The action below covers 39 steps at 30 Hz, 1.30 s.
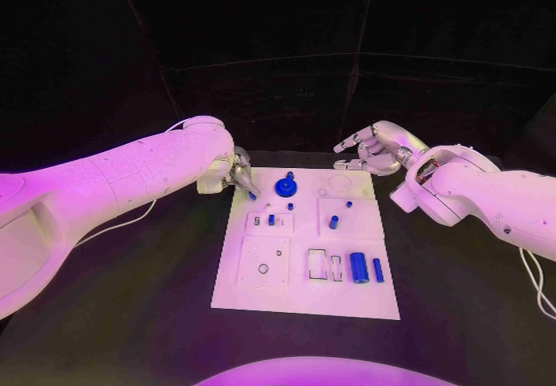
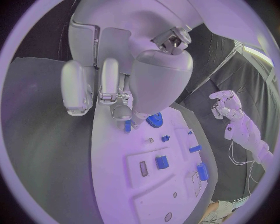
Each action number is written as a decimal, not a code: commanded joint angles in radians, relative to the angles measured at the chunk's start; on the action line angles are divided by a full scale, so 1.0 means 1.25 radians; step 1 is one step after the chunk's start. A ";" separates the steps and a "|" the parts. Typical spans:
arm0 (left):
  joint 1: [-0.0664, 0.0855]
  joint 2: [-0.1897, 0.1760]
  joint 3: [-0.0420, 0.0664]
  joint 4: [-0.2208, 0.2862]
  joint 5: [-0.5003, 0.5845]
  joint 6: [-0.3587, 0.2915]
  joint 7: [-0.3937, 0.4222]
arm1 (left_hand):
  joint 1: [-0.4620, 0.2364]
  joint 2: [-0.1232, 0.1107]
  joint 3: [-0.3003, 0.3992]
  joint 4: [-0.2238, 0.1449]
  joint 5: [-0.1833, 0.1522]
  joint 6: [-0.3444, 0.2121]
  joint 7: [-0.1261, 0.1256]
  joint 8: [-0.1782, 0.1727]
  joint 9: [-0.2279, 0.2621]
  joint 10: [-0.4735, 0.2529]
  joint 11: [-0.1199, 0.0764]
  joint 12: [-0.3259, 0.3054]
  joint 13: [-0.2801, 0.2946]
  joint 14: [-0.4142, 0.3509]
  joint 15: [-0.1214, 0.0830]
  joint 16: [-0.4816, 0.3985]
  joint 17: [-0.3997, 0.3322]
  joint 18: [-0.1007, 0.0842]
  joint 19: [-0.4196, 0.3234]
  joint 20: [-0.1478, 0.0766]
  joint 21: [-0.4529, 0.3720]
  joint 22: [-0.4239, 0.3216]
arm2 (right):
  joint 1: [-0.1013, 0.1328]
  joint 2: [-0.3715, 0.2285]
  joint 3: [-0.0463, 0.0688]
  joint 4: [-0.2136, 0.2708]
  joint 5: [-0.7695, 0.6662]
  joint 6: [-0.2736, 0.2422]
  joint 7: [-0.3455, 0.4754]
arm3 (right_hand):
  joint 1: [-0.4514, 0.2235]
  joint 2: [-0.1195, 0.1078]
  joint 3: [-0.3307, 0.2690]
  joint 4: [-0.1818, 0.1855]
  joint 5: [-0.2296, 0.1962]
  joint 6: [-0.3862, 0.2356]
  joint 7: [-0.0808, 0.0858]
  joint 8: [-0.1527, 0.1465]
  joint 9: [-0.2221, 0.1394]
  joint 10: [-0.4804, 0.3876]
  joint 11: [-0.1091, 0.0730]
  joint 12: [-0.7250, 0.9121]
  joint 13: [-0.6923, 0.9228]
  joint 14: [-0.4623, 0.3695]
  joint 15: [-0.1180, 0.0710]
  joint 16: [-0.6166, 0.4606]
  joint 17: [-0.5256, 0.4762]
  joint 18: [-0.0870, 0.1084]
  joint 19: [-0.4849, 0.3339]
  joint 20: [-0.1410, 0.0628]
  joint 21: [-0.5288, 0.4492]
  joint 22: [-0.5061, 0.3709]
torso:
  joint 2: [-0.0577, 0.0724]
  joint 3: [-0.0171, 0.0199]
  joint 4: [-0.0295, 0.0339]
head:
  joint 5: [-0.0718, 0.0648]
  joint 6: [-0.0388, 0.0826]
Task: Assemble the parts on the task board
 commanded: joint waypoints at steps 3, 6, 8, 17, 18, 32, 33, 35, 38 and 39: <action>0.001 -0.018 0.001 0.021 0.057 -0.038 0.000 | -0.006 -0.008 0.078 -0.034 0.004 -0.011 -0.009 0.064 0.058 0.000 -0.006 -0.004 -0.004 0.082 -0.007 0.002 0.211 0.007 0.005 -0.007 0.000 0.038 | 0.002 0.002 0.001 -0.001 0.002 0.010 -0.001 | -0.003 0.001 -0.005 0.000 0.002 -0.001 -0.001 0.003 -0.001 -0.005 0.002 -0.004 -0.001 0.050 -0.007 -0.005 0.071 0.016 -0.005 0.001 -0.003 -0.001 | -0.001 0.0007 0.0011 | 0.000 0.004; 0.002 -0.035 0.001 0.047 0.065 -0.051 0.000 | -0.036 -0.034 0.147 -0.030 0.004 -0.028 -0.010 0.092 0.084 0.001 -0.007 -0.002 -0.007 0.082 -0.007 0.002 0.211 0.008 0.005 -0.009 -0.002 0.038 | 0.002 0.003 0.001 -0.004 0.002 0.012 -0.001 | -0.003 0.001 -0.005 0.000 0.002 -0.001 -0.001 0.003 -0.001 -0.005 0.002 -0.005 -0.001 0.050 -0.007 -0.005 0.071 0.016 -0.005 0.001 -0.003 -0.001 | -0.002 0.0007 0.0032 | 0.000 0.005; 0.002 -0.045 0.001 0.065 0.067 -0.061 0.000 | -0.037 -0.036 0.151 -0.031 0.004 -0.029 -0.010 0.094 0.085 0.001 -0.006 -0.002 -0.007 0.082 -0.008 0.002 0.211 0.008 0.005 -0.008 -0.003 0.038 | 0.002 0.004 0.001 -0.006 0.002 0.013 -0.001 | -0.003 0.002 -0.005 0.000 0.003 -0.001 -0.001 0.003 -0.001 -0.006 0.002 -0.006 -0.002 0.050 -0.007 -0.006 0.070 0.016 -0.005 0.001 -0.003 -0.002 | -0.001 0.0005 0.0037 | 0.001 0.005; 0.002 -0.102 0.000 0.177 0.066 -0.170 0.005 | -0.066 -0.062 0.216 -0.031 0.003 -0.035 -0.012 0.111 0.099 0.006 -0.007 0.006 -0.005 0.082 -0.009 0.002 0.211 0.007 0.006 -0.009 -0.003 0.041 | 0.002 0.005 0.001 -0.012 0.002 0.017 -0.003 | -0.003 0.002 -0.005 0.000 0.003 -0.001 -0.001 0.003 -0.001 -0.006 0.002 -0.006 -0.002 0.050 -0.007 -0.006 0.070 0.016 -0.005 0.001 -0.003 -0.002 | -0.003 0.0006 0.0073 | 0.002 0.003; 0.002 -0.108 -0.001 0.188 0.063 -0.180 0.006 | -0.069 -0.066 0.225 -0.033 0.002 -0.035 -0.012 0.113 0.101 0.008 -0.007 0.008 -0.003 0.082 -0.010 0.002 0.211 0.007 0.007 -0.009 -0.001 0.042 | 0.002 0.005 0.001 -0.012 0.002 0.018 -0.004 | -0.003 0.002 -0.005 0.000 0.003 -0.001 -0.001 0.003 -0.001 -0.006 0.002 -0.006 -0.002 0.050 -0.007 -0.006 0.070 0.016 -0.005 0.001 -0.003 -0.002 | -0.003 0.0009 0.0080 | 0.002 0.002; -0.011 -0.204 -0.047 0.344 0.012 -0.263 0.009 | -0.079 -0.077 0.247 -0.035 0.002 -0.034 -0.014 0.119 0.105 0.013 -0.009 0.014 0.000 0.082 -0.011 0.002 0.211 0.005 0.011 -0.010 0.005 0.050 | 0.002 0.003 0.000 -0.014 0.002 0.019 -0.005 | -0.003 0.002 -0.006 0.000 0.004 -0.001 -0.001 0.003 -0.001 -0.007 0.002 -0.006 -0.002 0.050 -0.007 -0.006 0.069 0.016 -0.005 0.000 -0.004 -0.002 | -0.006 0.0008 0.0117 | 0.006 -0.005; -0.013 -0.207 -0.048 0.349 0.009 -0.265 0.009 | -0.079 -0.077 0.247 -0.035 0.002 -0.034 -0.014 0.119 0.105 0.013 -0.009 0.014 0.000 0.082 -0.011 0.002 0.211 0.005 0.011 -0.010 0.005 0.050 | 0.002 0.003 0.000 -0.014 0.002 0.019 -0.005 | -0.003 0.002 -0.006 0.000 0.004 -0.001 -0.001 0.003 -0.001 -0.007 0.002 -0.006 -0.002 0.050 -0.007 -0.006 0.069 0.016 -0.005 0.000 -0.004 -0.002 | -0.006 0.0012 0.0117 | 0.006 -0.004; -0.019 -0.215 -0.050 0.364 0.000 -0.270 0.009 | -0.081 -0.079 0.252 -0.036 0.002 -0.034 -0.014 0.120 0.105 0.013 -0.009 0.015 0.000 0.082 -0.011 0.002 0.211 0.005 0.012 -0.011 0.005 0.050 | 0.001 0.003 0.000 -0.014 0.002 0.019 -0.005 | -0.003 0.002 -0.006 0.000 0.004 -0.001 -0.001 0.003 -0.001 -0.007 0.002 -0.006 -0.002 0.050 -0.007 -0.006 0.069 0.016 -0.005 0.000 -0.004 -0.002 | -0.007 0.0013 0.0125 | 0.005 -0.005; -0.028 -0.223 -0.051 0.381 -0.009 -0.278 0.010 | -0.082 -0.081 0.255 -0.037 0.002 -0.034 -0.015 0.121 0.106 0.014 -0.009 0.015 0.000 0.082 -0.012 0.002 0.211 0.005 0.012 -0.011 0.006 0.051 | 0.001 0.002 0.000 -0.015 0.002 0.019 -0.005 | -0.003 0.002 -0.006 0.000 0.004 -0.001 -0.001 0.003 -0.001 -0.007 0.002 -0.006 -0.002 0.050 -0.007 -0.006 0.069 0.016 -0.005 0.000 -0.004 -0.002 | -0.006 0.0007 0.0119 | 0.007 -0.005; -0.029 -0.224 -0.052 0.384 -0.011 -0.280 0.010 | -0.082 -0.082 0.257 -0.037 0.002 -0.034 -0.015 0.121 0.106 0.014 -0.009 0.015 0.000 0.082 -0.012 0.002 0.211 0.005 0.013 -0.011 0.007 0.052 | 0.001 0.003 0.000 -0.015 0.002 0.019 -0.005 | -0.003 0.002 -0.006 0.000 0.004 -0.001 -0.001 0.003 -0.001 -0.007 0.002 -0.006 -0.002 0.050 -0.007 -0.006 0.069 0.016 -0.005 0.000 -0.004 -0.002 | -0.006 0.0009 0.0110 | 0.007 -0.004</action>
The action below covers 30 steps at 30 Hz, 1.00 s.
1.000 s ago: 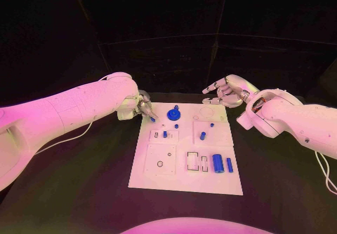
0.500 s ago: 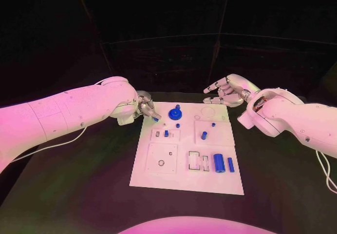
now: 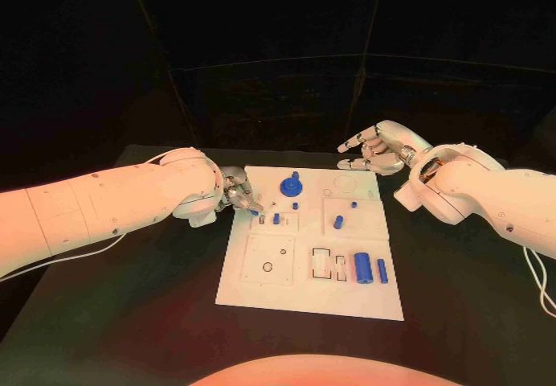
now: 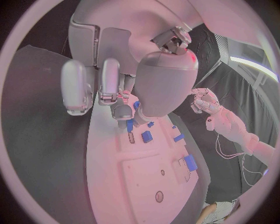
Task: Assemble the parts on the task board
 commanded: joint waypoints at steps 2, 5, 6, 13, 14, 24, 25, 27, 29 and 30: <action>-0.005 -0.007 0.000 0.020 -0.036 -0.037 0.008 | -0.004 -0.001 0.066 -0.062 0.000 0.001 -0.007 0.004 0.104 0.007 -0.003 0.005 0.001 0.083 -0.005 0.002 0.211 0.005 0.014 -0.006 0.004 0.053 | 0.001 0.000 0.001 -0.001 0.002 0.005 0.002 | -0.003 0.002 -0.006 0.000 0.003 -0.001 -0.001 0.003 -0.001 -0.004 -0.001 -0.003 -0.001 0.050 -0.007 -0.003 0.069 0.016 -0.005 0.000 -0.004 -0.001 | 0.000 0.0001 -0.0023 | 0.002 0.000; -0.007 -0.009 0.000 0.027 -0.043 -0.045 0.009 | -0.005 -0.002 0.068 -0.062 0.000 0.001 -0.007 0.004 0.104 0.008 -0.003 0.006 0.002 0.083 -0.005 0.002 0.211 0.005 0.014 -0.006 0.005 0.053 | 0.001 0.000 0.001 -0.002 0.002 0.003 0.002 | -0.003 0.002 -0.006 0.000 0.003 -0.001 -0.001 0.003 -0.001 -0.004 -0.001 -0.003 -0.001 0.050 -0.007 -0.003 0.069 0.016 -0.005 0.000 -0.004 -0.001 | 0.000 0.0006 -0.0028 | 0.003 0.000; -0.008 -0.010 -0.001 0.029 -0.044 -0.048 0.009 | -0.005 -0.002 0.068 -0.062 0.000 0.001 -0.007 0.004 0.104 0.008 -0.003 0.006 0.002 0.083 -0.005 0.002 0.211 0.005 0.014 -0.006 0.005 0.053 | 0.001 0.000 0.001 -0.002 0.002 0.003 0.002 | -0.003 0.002 -0.006 0.000 0.003 -0.001 -0.001 0.003 -0.001 -0.004 -0.001 -0.003 -0.001 0.050 -0.007 -0.003 0.069 0.016 -0.005 0.000 -0.004 -0.001 | 0.000 0.0006 -0.0028 | 0.003 0.000; -0.010 -0.009 -0.007 0.043 -0.048 -0.059 0.011 | -0.008 -0.004 0.072 -0.062 0.000 0.002 -0.007 0.005 0.105 0.009 -0.003 0.007 0.002 0.083 -0.005 0.002 0.211 0.004 0.015 -0.006 0.005 0.054 | 0.001 0.001 0.000 -0.005 0.002 0.003 0.001 | -0.003 0.003 -0.006 0.001 0.004 -0.001 -0.001 0.003 -0.001 -0.005 -0.001 -0.004 -0.002 0.050 -0.007 -0.004 0.069 0.016 -0.005 0.000 -0.004 -0.001 | 0.001 0.0004 -0.0025 | 0.003 -0.003; -0.011 -0.009 -0.007 0.045 -0.049 -0.060 0.011 | -0.011 -0.005 0.074 -0.060 -0.001 0.003 -0.008 0.006 0.105 0.009 -0.003 0.007 0.001 0.083 -0.005 0.002 0.211 0.004 0.015 -0.007 0.006 0.055 | 0.001 0.001 0.000 -0.005 0.002 0.003 0.001 | -0.003 0.003 -0.006 0.001 0.004 -0.001 -0.001 0.003 -0.001 -0.005 -0.001 -0.004 -0.002 0.050 -0.007 -0.004 0.069 0.016 -0.005 0.000 -0.004 -0.001 | 0.001 0.0007 -0.0026 | 0.004 -0.003; -0.012 -0.006 -0.009 0.044 -0.052 -0.044 0.009 | -0.020 -0.007 0.080 -0.056 -0.005 0.004 -0.008 0.008 0.106 0.009 -0.003 0.005 -0.002 0.083 -0.005 0.002 0.211 0.004 0.015 -0.007 0.005 0.054 | 0.001 0.002 0.000 -0.005 0.002 0.003 0.001 | -0.003 0.003 -0.006 0.001 0.004 -0.001 -0.001 0.003 -0.001 -0.005 -0.001 -0.004 -0.002 0.050 -0.007 -0.004 0.069 0.016 -0.005 0.000 -0.004 -0.001 | 0.001 0.0016 -0.0022 | 0.004 -0.006; -0.012 -0.004 -0.009 0.042 -0.052 -0.042 0.008 | -0.021 -0.008 0.080 -0.055 -0.006 0.004 -0.008 0.009 0.107 0.009 -0.003 0.005 -0.002 0.083 -0.005 0.002 0.211 0.004 0.015 -0.007 0.004 0.054 | 0.001 0.002 0.000 -0.005 0.002 0.003 0.001 | -0.003 0.003 -0.006 0.001 0.004 -0.001 -0.001 0.003 -0.001 -0.005 -0.001 -0.004 -0.002 0.050 -0.007 -0.004 0.069 0.016 -0.005 0.000 -0.004 -0.001 | 0.001 0.0017 -0.0021 | 0.004 -0.006; -0.012 -0.002 -0.009 0.039 -0.053 -0.039 0.008 | -0.021 -0.008 0.080 -0.055 -0.006 0.004 -0.008 0.009 0.107 0.009 -0.003 0.005 -0.002 0.083 -0.005 0.002 0.211 0.004 0.015 -0.007 0.004 0.054 | 0.001 0.002 0.000 -0.005 0.002 0.004 0.001 | -0.003 0.003 -0.007 0.001 0.005 -0.001 -0.001 0.003 -0.001 -0.005 -0.001 -0.004 -0.002 0.050 -0.007 -0.004 0.069 0.016 -0.005 0.000 -0.004 -0.001 | 0.000 0.0018 -0.0016 | 0.004 -0.006; -0.012 0.002 -0.009 0.036 -0.053 -0.037 0.008 | -0.021 -0.008 0.080 -0.055 -0.006 0.004 -0.008 0.009 0.107 0.009 -0.003 0.005 -0.002 0.083 -0.005 0.002 0.211 0.004 0.015 -0.007 0.004 0.054 | 0.001 0.002 0.000 -0.005 0.002 0.003 0.001 | -0.003 0.003 -0.007 0.001 0.005 -0.001 -0.001 0.003 -0.001 -0.005 -0.001 -0.004 -0.002 0.050 -0.007 -0.004 0.069 0.016 -0.005 0.000 -0.004 -0.001 | 0.001 0.0018 -0.0018 | 0.005 -0.006; -0.013 0.003 -0.009 0.035 -0.053 -0.036 0.007 | -0.022 -0.008 0.081 -0.055 -0.006 0.004 -0.008 0.009 0.107 0.009 -0.003 0.005 -0.002 0.083 -0.005 0.002 0.211 0.005 0.015 -0.007 0.004 0.054 | 0.001 0.002 0.000 -0.005 0.002 0.003 0.001 | -0.003 0.003 -0.007 0.001 0.005 -0.001 -0.001 0.003 -0.001 -0.005 -0.001 -0.004 -0.002 0.050 -0.007 -0.004 0.069 0.016 -0.005 0.000 -0.004 -0.001 | 0.001 0.0016 -0.0022 | 0.005 -0.006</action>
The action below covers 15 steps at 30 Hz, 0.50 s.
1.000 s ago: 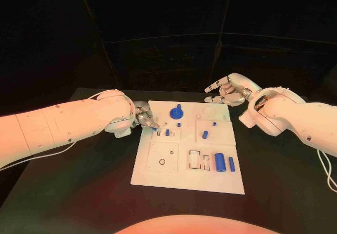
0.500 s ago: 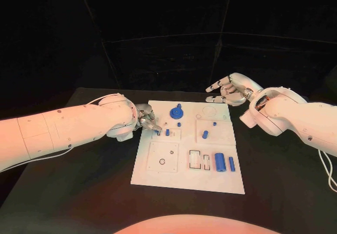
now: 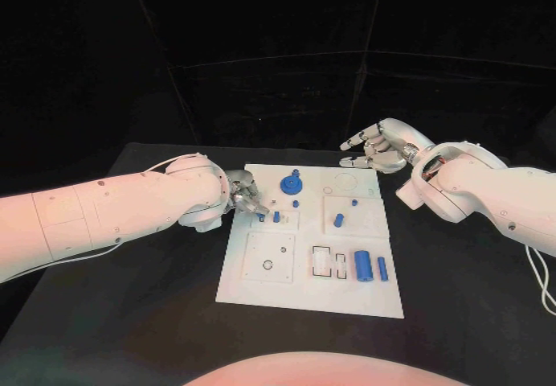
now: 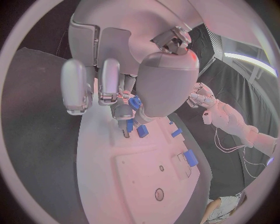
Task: Assemble the parts on the task board
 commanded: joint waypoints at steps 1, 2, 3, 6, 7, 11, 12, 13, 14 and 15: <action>0.000 0.005 0.000 -0.005 -0.008 0.011 0.004 | 0.000 0.006 0.045 -0.041 -0.005 0.002 -0.006 0.003 0.106 0.006 -0.001 0.002 -0.001 0.084 -0.004 0.002 0.211 0.005 0.012 -0.005 0.003 0.054 | 0.001 0.001 0.001 0.002 0.002 0.003 0.002 | -0.003 0.003 -0.005 -0.001 0.005 -0.001 -0.001 0.003 -0.001 -0.005 -0.001 -0.004 -0.001 0.050 -0.007 -0.004 0.069 0.016 -0.005 0.000 -0.004 -0.001 | 0.000 -0.0001 0.0001 | 0.001 -0.001; 0.000 0.007 0.000 -0.008 -0.008 0.013 0.004 | 0.000 0.006 0.045 -0.041 -0.005 0.002 -0.006 0.003 0.106 0.006 -0.001 0.002 -0.001 0.084 -0.004 0.002 0.211 0.005 0.012 -0.005 0.003 0.054 | 0.001 0.001 0.001 0.002 0.002 0.002 0.002 | -0.003 0.003 -0.005 -0.001 0.005 -0.001 -0.001 0.003 -0.001 -0.005 -0.001 -0.004 -0.001 0.050 -0.007 -0.004 0.069 0.016 -0.005 0.000 -0.004 -0.001 | 0.000 0.0001 0.0000 | 0.001 -0.001; 0.000 0.009 0.000 -0.010 -0.008 0.013 0.004 | 0.000 0.006 0.045 -0.041 -0.005 0.002 -0.006 0.003 0.106 0.006 -0.001 0.002 -0.001 0.084 -0.004 0.002 0.211 0.005 0.012 -0.005 0.003 0.054 | 0.001 0.000 0.001 0.002 0.002 0.002 0.002 | -0.003 0.003 -0.005 -0.001 0.005 -0.001 -0.001 0.003 -0.001 -0.005 -0.001 -0.004 -0.001 0.050 -0.007 -0.004 0.069 0.016 -0.005 0.000 -0.004 -0.001 | 0.000 -0.0001 -0.0001 | 0.002 -0.001; 0.000 0.012 0.000 -0.015 -0.008 0.015 0.004 | 0.000 0.006 0.045 -0.041 -0.005 0.002 -0.006 0.003 0.106 0.006 -0.001 0.002 -0.001 0.084 -0.004 0.002 0.211 0.005 0.012 -0.005 0.003 0.054 | 0.001 0.000 0.001 0.002 0.002 0.002 0.002 | -0.003 0.003 -0.005 -0.001 0.005 -0.001 -0.001 0.003 -0.001 -0.005 -0.001 -0.004 -0.001 0.050 -0.007 -0.004 0.069 0.016 -0.005 0.000 -0.004 -0.001 | -0.001 0.0001 -0.0001 | 0.002 -0.001; 0.000 0.014 0.000 -0.018 -0.008 0.015 0.004 | 0.000 0.006 0.045 -0.041 -0.005 0.002 -0.006 0.003 0.106 0.006 -0.001 0.002 -0.001 0.084 -0.004 0.002 0.211 0.005 0.012 -0.005 0.003 0.054 | 0.001 0.000 0.001 0.002 0.002 0.002 0.002 | -0.003 0.003 -0.005 -0.001 0.005 -0.001 -0.001 0.003 -0.001 -0.005 -0.001 -0.004 -0.001 0.050 -0.007 -0.004 0.069 0.016 -0.005 0.000 -0.004 -0.001 | 0.000 0.0001 -0.0001 | 0.002 -0.001; -0.001 0.019 -0.001 -0.025 -0.008 0.017 0.003 | 0.000 0.006 0.045 -0.041 -0.005 0.002 -0.006 0.003 0.106 0.006 -0.001 0.002 -0.001 0.084 -0.004 0.002 0.211 0.005 0.012 -0.005 0.003 0.054 | 0.001 0.001 0.001 0.002 0.002 0.002 0.002 | -0.003 0.003 -0.005 -0.001 0.005 -0.001 -0.001 0.003 -0.001 -0.005 -0.001 -0.004 -0.001 0.050 -0.007 -0.004 0.069 0.016 -0.005 0.000 -0.004 -0.001 | 0.000 0.0000 0.0001 | 0.002 -0.002; -0.002 0.019 -0.001 -0.026 -0.008 0.017 0.003 | 0.000 0.006 0.045 -0.041 -0.005 0.002 -0.006 0.003 0.106 0.006 -0.001 0.002 -0.001 0.084 -0.004 0.002 0.211 0.005 0.012 -0.005 0.003 0.054 | 0.001 0.001 0.001 0.002 0.002 0.003 0.002 | -0.003 0.003 -0.005 -0.001 0.005 -0.001 -0.001 0.003 -0.001 -0.005 -0.001 -0.004 -0.001 0.050 -0.007 -0.004 0.069 0.016 -0.005 0.000 -0.004 -0.001 | 0.000 -0.0003 0.0002 | 0.002 -0.002; -0.002 0.020 -0.001 -0.027 -0.008 0.018 0.003 | 0.000 0.005 0.046 -0.041 -0.005 0.002 -0.006 0.003 0.107 0.006 -0.001 0.002 -0.001 0.084 -0.004 0.002 0.211 0.005 0.012 -0.005 0.003 0.054 | 0.001 0.001 0.001 0.002 0.002 0.003 0.002 | -0.003 0.003 -0.005 -0.001 0.005 -0.001 -0.001 0.003 -0.001 -0.005 -0.001 -0.004 -0.001 0.050 -0.007 -0.004 0.069 0.016 -0.005 0.000 -0.004 -0.001 | 0.000 -0.0004 0.0002 | 0.003 -0.002; -0.002 0.020 -0.001 -0.027 -0.008 0.019 0.003 | 0.000 0.005 0.046 -0.041 -0.006 0.002 -0.006 0.003 0.107 0.006 -0.001 0.002 -0.002 0.084 -0.004 0.002 0.211 0.005 0.012 -0.005 0.003 0.054 | 0.001 0.001 0.001 0.002 0.002 0.003 0.002 | -0.003 0.003 -0.005 -0.001 0.005 -0.001 -0.001 0.003 -0.001 -0.005 -0.001 -0.004 -0.001 0.050 -0.007 -0.004 0.069 0.016 -0.005 0.000 -0.004 -0.001 | 0.000 -0.0002 0.0002 | 0.003 -0.002; -0.003 0.021 -0.002 -0.028 -0.008 0.020 0.003 | 0.000 0.005 0.046 -0.041 -0.006 0.002 -0.006 0.003 0.107 0.006 -0.001 0.002 -0.002 0.084 -0.004 0.002 0.211 0.005 0.012 -0.005 0.003 0.054 | 0.001 0.001 0.001 0.002 0.002 0.003 0.002 | -0.003 0.003 -0.005 -0.001 0.005 -0.001 -0.001 0.003 -0.001 -0.005 -0.001 -0.004 -0.001 0.050 -0.007 -0.004 0.069 0.016 -0.005 0.000 -0.004 -0.001 | 0.000 -0.0003 0.0001 | 0.002 -0.001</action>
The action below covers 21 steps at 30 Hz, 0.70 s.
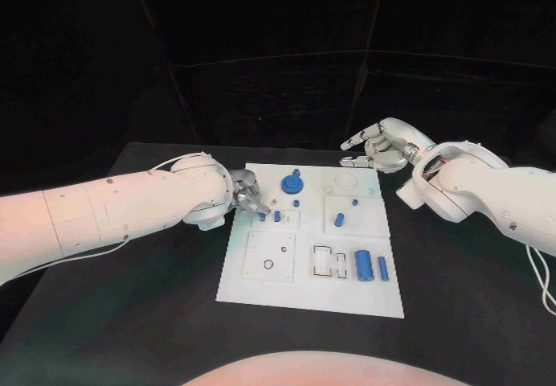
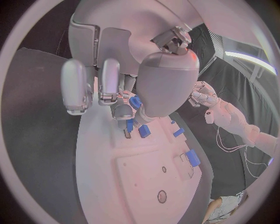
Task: Assemble the parts on the task board
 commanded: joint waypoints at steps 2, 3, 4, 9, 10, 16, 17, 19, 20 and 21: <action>-0.001 0.003 0.000 -0.003 -0.006 0.014 0.003 | 0.002 0.007 0.040 -0.035 -0.003 0.002 -0.006 0.004 0.106 0.006 -0.001 0.002 -0.001 0.084 -0.004 0.002 0.211 0.005 0.012 -0.005 0.003 0.054 | 0.001 0.001 0.001 0.001 0.002 0.003 0.003 | -0.003 0.003 -0.005 -0.001 0.005 -0.001 -0.001 0.003 -0.001 -0.005 -0.001 -0.004 -0.001 0.050 -0.007 -0.004 0.069 0.016 -0.005 0.000 -0.004 -0.001 | 0.000 -0.0004 0.0001 | 0.000 0.000; -0.002 0.003 -0.001 -0.004 -0.006 0.015 0.003 | 0.002 0.007 0.040 -0.035 -0.003 0.001 -0.006 0.004 0.106 0.006 -0.001 0.002 -0.001 0.084 -0.004 0.002 0.211 0.005 0.012 -0.005 0.003 0.054 | 0.001 0.001 0.001 0.001 0.002 0.003 0.003 | -0.003 0.003 -0.005 -0.001 0.005 -0.001 -0.001 0.003 -0.001 -0.005 -0.001 -0.004 -0.001 0.050 -0.007 -0.004 0.069 0.016 -0.005 0.000 -0.004 -0.001 | 0.000 -0.0003 0.0002 | 0.000 -0.001; -0.002 0.004 -0.001 -0.004 -0.006 0.017 0.003 | 0.002 0.007 0.040 -0.035 -0.003 0.001 -0.006 0.004 0.106 0.006 -0.001 0.002 -0.001 0.084 -0.004 0.002 0.211 0.005 0.012 -0.005 0.003 0.054 | 0.001 0.001 0.001 0.001 0.002 0.004 0.002 | -0.003 0.003 -0.005 -0.001 0.005 -0.001 -0.001 0.003 -0.001 -0.005 -0.001 -0.004 -0.001 0.050 -0.007 -0.004 0.069 0.016 -0.005 0.000 -0.004 -0.001 | 0.000 -0.0004 0.0003 | 0.000 -0.002; -0.004 0.004 -0.001 -0.003 -0.006 0.027 0.002 | 0.003 0.006 0.041 -0.036 -0.003 0.001 -0.006 0.004 0.107 0.006 -0.001 0.002 0.000 0.084 -0.004 0.002 0.211 0.005 0.012 -0.005 0.003 0.054 | 0.001 0.001 0.001 0.001 0.002 0.005 0.002 | -0.003 0.003 -0.005 -0.001 0.005 -0.001 -0.001 0.003 -0.001 -0.005 -0.001 -0.004 -0.001 0.050 -0.007 -0.004 0.069 0.016 -0.005 0.000 -0.004 -0.001 | 0.001 -0.0005 0.0000 | 0.000 -0.004; -0.005 0.005 -0.001 -0.002 -0.006 0.029 0.002 | 0.003 0.006 0.041 -0.036 -0.003 0.001 -0.006 0.004 0.107 0.006 -0.001 0.002 0.000 0.084 -0.004 0.002 0.211 0.005 0.012 -0.005 0.003 0.054 | 0.001 0.001 0.001 0.001 0.002 0.005 0.002 | -0.003 0.003 -0.005 -0.001 0.005 -0.001 -0.001 0.003 -0.001 -0.005 -0.001 -0.004 -0.001 0.050 -0.007 -0.004 0.069 0.016 -0.005 0.000 -0.004 -0.001 | 0.000 -0.0004 0.0002 | 0.000 -0.005; -0.005 0.003 -0.002 -0.001 -0.009 0.038 0.001 | 0.004 0.005 0.044 -0.038 -0.004 0.001 -0.007 0.005 0.107 0.006 -0.002 0.002 -0.001 0.084 -0.005 0.002 0.211 0.005 0.012 -0.005 0.003 0.054 | 0.001 0.001 0.001 0.001 0.002 0.005 0.002 | -0.003 0.003 -0.005 -0.001 0.005 -0.001 -0.001 0.003 -0.001 -0.005 -0.001 -0.004 -0.001 0.050 -0.007 -0.004 0.069 0.016 -0.005 0.000 -0.004 -0.001 | 0.000 -0.0004 0.0007 | 0.000 -0.006; -0.005 0.003 -0.002 -0.001 -0.010 0.039 0.001 | 0.004 0.005 0.044 -0.038 -0.004 0.001 -0.007 0.005 0.107 0.006 -0.002 0.002 -0.001 0.084 -0.005 0.002 0.211 0.005 0.012 -0.005 0.003 0.054 | 0.001 0.001 0.001 0.001 0.002 0.005 0.002 | -0.003 0.003 -0.005 -0.001 0.005 -0.001 -0.001 0.003 -0.001 -0.005 -0.001 -0.004 -0.001 0.050 -0.007 -0.004 0.069 0.016 -0.005 0.000 -0.004 -0.001 | 0.000 -0.0003 0.0007 | 0.001 -0.007; -0.005 0.002 -0.002 -0.001 -0.010 0.041 0.001 | 0.004 0.005 0.044 -0.038 -0.004 0.001 -0.007 0.005 0.107 0.006 -0.002 0.002 -0.001 0.084 -0.005 0.002 0.211 0.005 0.012 -0.005 0.003 0.054 | 0.001 0.001 0.001 0.001 0.001 0.005 0.002 | -0.003 0.003 -0.005 -0.001 0.005 -0.001 -0.001 0.003 -0.001 -0.005 -0.001 -0.004 -0.001 0.050 -0.007 -0.004 0.069 0.016 -0.005 0.000 -0.004 -0.001 | 0.000 -0.0003 0.0009 | 0.001 -0.007; -0.005 0.002 -0.002 -0.001 -0.010 0.042 0.001 | 0.004 0.004 0.045 -0.039 -0.004 0.000 -0.007 0.005 0.107 0.006 -0.002 0.002 -0.001 0.084 -0.005 0.002 0.211 0.005 0.012 -0.005 0.003 0.054 | 0.001 0.001 0.001 0.001 0.001 0.004 0.002 | -0.003 0.003 -0.005 -0.001 0.005 -0.001 -0.001 0.003 -0.001 -0.005 -0.001 -0.004 -0.001 0.050 -0.007 -0.004 0.069 0.016 -0.005 0.000 -0.004 -0.001 | 0.000 0.0000 0.0008 | 0.001 -0.007; -0.005 0.001 -0.002 0.000 -0.010 0.043 0.001 | 0.004 0.004 0.045 -0.039 -0.004 0.000 -0.007 0.005 0.107 0.006 -0.002 0.002 -0.001 0.084 -0.005 0.002 0.211 0.005 0.012 -0.005 0.003 0.054 | 0.001 0.001 0.001 0.001 0.001 0.004 0.002 | -0.003 0.003 -0.005 -0.001 0.005 -0.001 -0.001 0.003 -0.001 -0.005 -0.001 -0.004 -0.001 0.050 -0.007 -0.004 0.069 0.016 -0.005 0.000 -0.004 -0.001 | 0.000 -0.0001 0.0007 | 0.001 -0.007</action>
